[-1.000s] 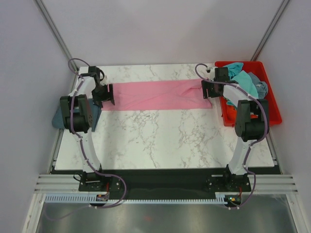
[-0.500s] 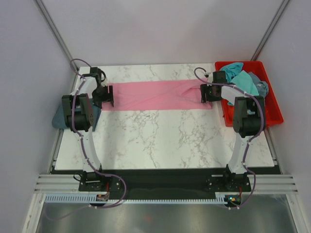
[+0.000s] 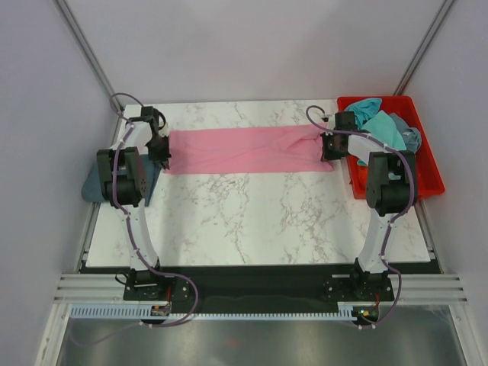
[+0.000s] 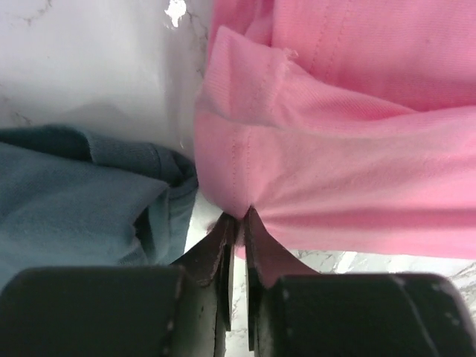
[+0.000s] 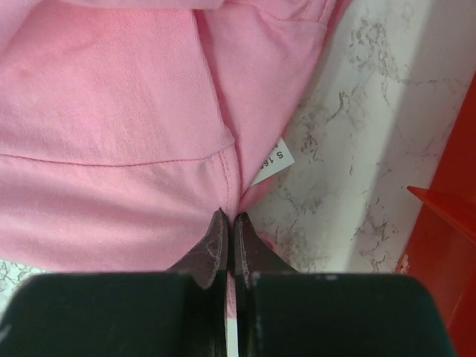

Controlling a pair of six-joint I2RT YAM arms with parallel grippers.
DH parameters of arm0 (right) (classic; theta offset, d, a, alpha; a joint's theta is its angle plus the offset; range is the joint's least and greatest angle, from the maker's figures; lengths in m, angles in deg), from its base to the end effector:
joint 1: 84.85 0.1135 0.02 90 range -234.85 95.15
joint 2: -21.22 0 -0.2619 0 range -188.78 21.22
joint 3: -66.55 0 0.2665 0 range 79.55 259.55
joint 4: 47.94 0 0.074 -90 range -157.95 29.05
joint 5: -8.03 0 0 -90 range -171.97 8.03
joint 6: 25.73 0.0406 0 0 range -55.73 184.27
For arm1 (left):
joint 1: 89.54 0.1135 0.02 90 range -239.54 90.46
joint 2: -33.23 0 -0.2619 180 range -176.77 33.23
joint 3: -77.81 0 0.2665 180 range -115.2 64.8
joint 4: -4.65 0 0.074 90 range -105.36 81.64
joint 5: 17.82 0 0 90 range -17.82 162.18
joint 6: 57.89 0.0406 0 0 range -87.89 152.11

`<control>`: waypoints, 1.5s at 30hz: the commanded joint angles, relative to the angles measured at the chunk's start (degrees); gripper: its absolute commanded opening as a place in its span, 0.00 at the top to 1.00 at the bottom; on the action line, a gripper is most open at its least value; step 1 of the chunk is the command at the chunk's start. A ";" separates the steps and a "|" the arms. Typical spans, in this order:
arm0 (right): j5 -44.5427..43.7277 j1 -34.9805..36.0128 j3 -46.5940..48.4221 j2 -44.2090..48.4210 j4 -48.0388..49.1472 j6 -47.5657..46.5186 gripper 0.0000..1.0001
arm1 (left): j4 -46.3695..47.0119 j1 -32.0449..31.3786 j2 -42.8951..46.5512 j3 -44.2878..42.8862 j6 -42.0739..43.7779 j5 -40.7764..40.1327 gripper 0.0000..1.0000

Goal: Fold and stack the t-shirts
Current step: Fold the tshirt

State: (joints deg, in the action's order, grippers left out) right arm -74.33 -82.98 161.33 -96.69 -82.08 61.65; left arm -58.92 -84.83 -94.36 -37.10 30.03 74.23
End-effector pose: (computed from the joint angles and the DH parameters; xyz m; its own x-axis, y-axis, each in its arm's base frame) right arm 0.4490 0.0201 0.1441 -0.8351 -0.0726 -0.5452 -0.1425 0.9860 0.0870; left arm 0.4655 0.0369 0.1512 -0.9648 -0.1159 -0.2363 -0.1087 0.9931 -0.0434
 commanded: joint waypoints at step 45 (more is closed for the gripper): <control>-3.33 6.13 50.58 -33.09 6.00 9.11 1.00 | 1.35 -49.60 28.72 40.91 8.06 8.32 0.98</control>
State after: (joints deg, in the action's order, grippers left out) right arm -76.93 -77.67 208.94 -128.58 -78.62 69.22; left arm -56.67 -130.54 -66.32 3.81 35.32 78.77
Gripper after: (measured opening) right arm 0.027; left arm 0.040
